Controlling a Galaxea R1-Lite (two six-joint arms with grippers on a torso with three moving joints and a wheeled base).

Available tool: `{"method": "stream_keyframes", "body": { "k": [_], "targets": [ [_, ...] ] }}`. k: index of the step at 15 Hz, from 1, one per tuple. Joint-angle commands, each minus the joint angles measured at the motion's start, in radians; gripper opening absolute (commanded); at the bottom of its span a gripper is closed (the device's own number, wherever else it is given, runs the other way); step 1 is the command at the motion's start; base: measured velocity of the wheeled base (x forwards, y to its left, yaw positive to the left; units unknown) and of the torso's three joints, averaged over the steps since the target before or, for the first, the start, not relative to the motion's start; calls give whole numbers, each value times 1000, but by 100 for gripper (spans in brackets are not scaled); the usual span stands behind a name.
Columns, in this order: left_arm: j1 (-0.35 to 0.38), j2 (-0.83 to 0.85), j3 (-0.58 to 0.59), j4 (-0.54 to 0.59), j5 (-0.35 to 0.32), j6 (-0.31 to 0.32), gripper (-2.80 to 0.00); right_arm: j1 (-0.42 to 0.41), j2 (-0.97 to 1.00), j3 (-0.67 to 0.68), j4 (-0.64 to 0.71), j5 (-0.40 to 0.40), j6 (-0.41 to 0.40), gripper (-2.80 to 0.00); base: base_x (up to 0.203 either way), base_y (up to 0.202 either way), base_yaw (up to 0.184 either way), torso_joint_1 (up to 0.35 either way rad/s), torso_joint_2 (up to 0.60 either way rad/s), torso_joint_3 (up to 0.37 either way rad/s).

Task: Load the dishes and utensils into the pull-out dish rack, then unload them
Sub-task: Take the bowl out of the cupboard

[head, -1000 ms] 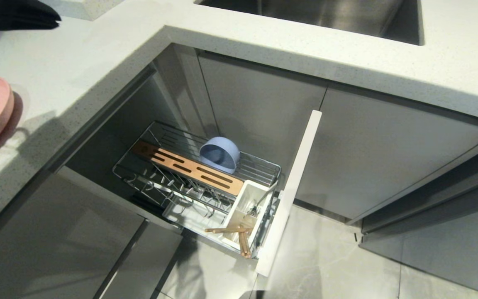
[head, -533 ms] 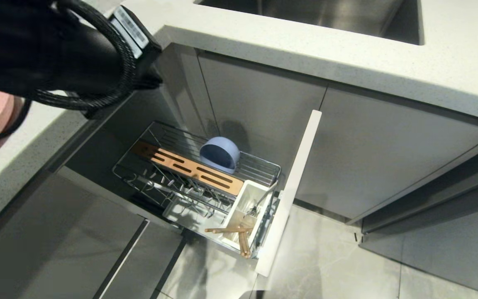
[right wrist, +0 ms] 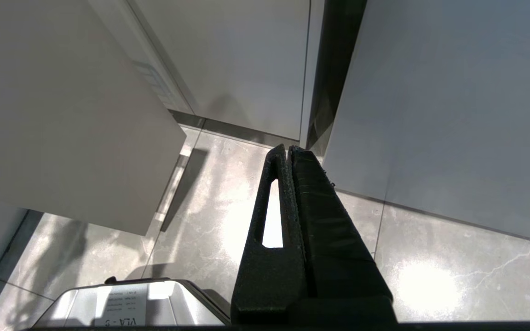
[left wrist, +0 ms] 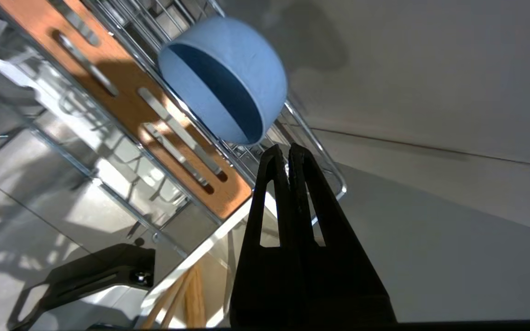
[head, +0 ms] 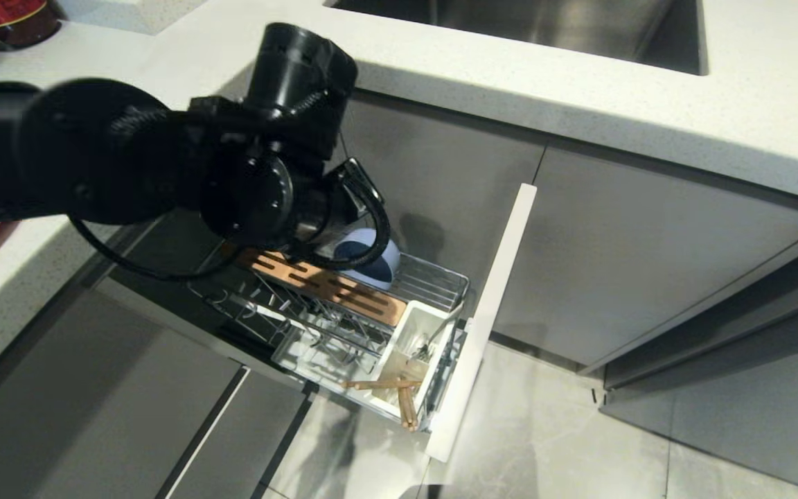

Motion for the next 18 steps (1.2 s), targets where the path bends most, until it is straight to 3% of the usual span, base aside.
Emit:
{"method": "stream_keyframes", "body": {
  "k": [1, 4, 10, 11, 18],
  "targets": [
    [28, 83, 32, -51, -39, -5, -280, 0, -4, 0, 0, 0, 1, -280, 0, 0, 0, 0, 0, 0],
    [76, 125, 56, -113, -105, 10, -280, 0, -4, 0, 0, 0, 1, -280, 0, 0, 0, 0, 0, 0],
    [83, 141, 73, -130, -105, 36, -280, 0, -4, 0, 0, 0, 1, -280, 0, 0, 0, 0, 0, 0],
    [81, 142, 73, -134, -104, 37, 0, 0, -4, 0, 0, 0, 1, -280, 0, 0, 0, 0, 0, 0],
    [83, 191, 74, -245, -107, 55, 0, 0, -4, 0, 0, 0, 1, -280, 0, 0, 0, 0, 0, 0]
  ]
}}
